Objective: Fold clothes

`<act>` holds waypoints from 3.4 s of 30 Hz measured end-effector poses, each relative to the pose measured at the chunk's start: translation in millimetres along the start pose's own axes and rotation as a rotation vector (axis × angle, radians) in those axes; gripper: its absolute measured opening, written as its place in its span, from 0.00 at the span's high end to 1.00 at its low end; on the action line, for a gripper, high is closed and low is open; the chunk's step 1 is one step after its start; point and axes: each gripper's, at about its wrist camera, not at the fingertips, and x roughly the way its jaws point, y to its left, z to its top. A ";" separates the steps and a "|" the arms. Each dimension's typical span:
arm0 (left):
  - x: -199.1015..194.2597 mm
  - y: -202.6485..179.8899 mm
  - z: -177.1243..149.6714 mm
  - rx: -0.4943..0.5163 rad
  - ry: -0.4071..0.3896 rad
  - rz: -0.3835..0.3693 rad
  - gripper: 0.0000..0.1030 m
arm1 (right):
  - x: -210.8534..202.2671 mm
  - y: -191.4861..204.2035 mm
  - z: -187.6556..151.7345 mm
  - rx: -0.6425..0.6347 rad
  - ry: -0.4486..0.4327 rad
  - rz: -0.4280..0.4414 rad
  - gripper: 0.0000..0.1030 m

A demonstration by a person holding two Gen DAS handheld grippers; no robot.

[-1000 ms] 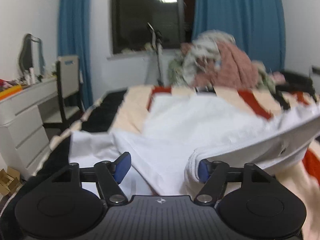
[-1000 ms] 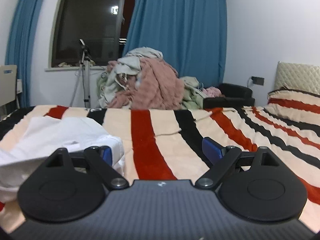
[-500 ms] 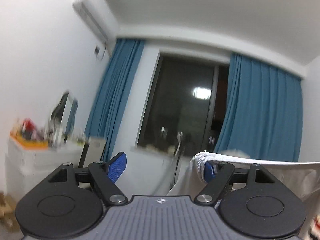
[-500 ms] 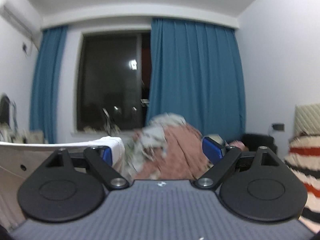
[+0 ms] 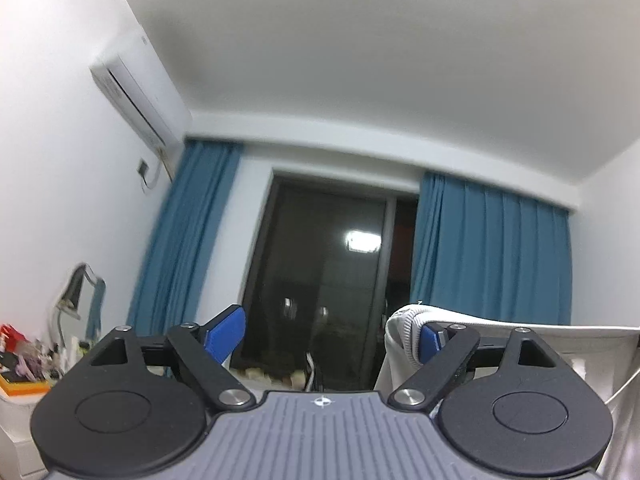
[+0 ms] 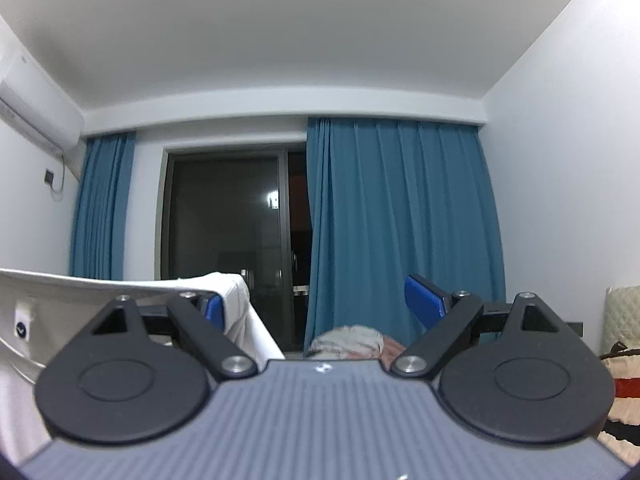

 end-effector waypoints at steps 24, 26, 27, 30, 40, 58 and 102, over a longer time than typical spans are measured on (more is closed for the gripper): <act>499.0 38.7 -651.7 0.096 1.041 -0.002 0.11 | 406.1 8.8 -590.8 -0.120 0.920 0.005 0.14; 511.9 53.4 -675.7 0.081 1.127 -0.013 0.05 | 427.8 11.3 -633.4 -0.129 1.004 0.028 0.14; 516.5 55.9 -677.3 0.086 1.150 -0.032 0.04 | 430.3 12.6 -634.0 -0.122 1.028 0.050 0.14; 522.2 55.3 -664.5 0.129 1.175 -0.120 0.05 | 437.6 16.4 -635.5 -0.102 1.102 0.119 0.14; 441.1 30.5 -562.2 0.193 0.923 -0.283 0.03 | 410.4 25.8 -583.6 -0.034 1.022 0.224 0.14; 56.9 18.2 -424.8 0.117 0.619 -0.178 0.00 | 77.7 12.7 -432.6 0.041 0.637 0.156 0.14; 75.3 126.2 -554.4 -0.442 0.750 0.121 0.06 | -19.9 -0.5 -518.1 0.113 0.711 -0.104 0.14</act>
